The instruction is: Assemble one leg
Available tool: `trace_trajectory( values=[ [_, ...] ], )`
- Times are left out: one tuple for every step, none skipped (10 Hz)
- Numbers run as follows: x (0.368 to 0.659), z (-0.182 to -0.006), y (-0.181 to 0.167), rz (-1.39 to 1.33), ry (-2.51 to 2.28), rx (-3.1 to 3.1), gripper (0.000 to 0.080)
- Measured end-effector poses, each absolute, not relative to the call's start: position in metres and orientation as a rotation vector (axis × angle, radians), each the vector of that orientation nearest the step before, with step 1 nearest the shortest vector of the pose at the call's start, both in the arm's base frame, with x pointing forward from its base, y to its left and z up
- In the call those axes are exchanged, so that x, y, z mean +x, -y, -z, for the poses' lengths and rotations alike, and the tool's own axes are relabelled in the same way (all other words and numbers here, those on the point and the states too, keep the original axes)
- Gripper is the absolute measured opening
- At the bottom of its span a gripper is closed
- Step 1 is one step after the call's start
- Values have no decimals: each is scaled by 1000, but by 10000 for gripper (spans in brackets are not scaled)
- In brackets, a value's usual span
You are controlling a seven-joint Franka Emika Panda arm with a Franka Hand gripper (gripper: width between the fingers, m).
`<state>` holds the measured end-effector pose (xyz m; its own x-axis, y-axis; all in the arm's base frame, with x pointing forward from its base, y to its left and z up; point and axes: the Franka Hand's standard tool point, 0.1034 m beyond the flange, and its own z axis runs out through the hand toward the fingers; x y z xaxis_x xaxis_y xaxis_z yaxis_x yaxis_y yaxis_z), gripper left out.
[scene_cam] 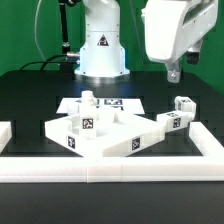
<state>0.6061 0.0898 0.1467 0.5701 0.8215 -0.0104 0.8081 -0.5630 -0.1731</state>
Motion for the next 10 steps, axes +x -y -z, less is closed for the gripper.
trace_trajectory(
  values=[
    [607,-147,-89,-132,1390,-2645,650],
    [607,-147,-89,-132,1391,-2645,650],
    [607,-147,-89,-132,1391,-2645,650],
    [607,-147,-89,-132,1391,-2646,650],
    [607,-147,-89,-132,1391,-2646,650],
    [606,-146,-87,-130,1387,-2650,650],
    [600,-142,-79,-121,1375,-2665,650],
    [587,-133,-72,-63,1377,-2695,650],
    [571,-120,-67,-5,1418,-2699,650],
    [558,-107,-63,16,1443,-2696,650]
  ],
)
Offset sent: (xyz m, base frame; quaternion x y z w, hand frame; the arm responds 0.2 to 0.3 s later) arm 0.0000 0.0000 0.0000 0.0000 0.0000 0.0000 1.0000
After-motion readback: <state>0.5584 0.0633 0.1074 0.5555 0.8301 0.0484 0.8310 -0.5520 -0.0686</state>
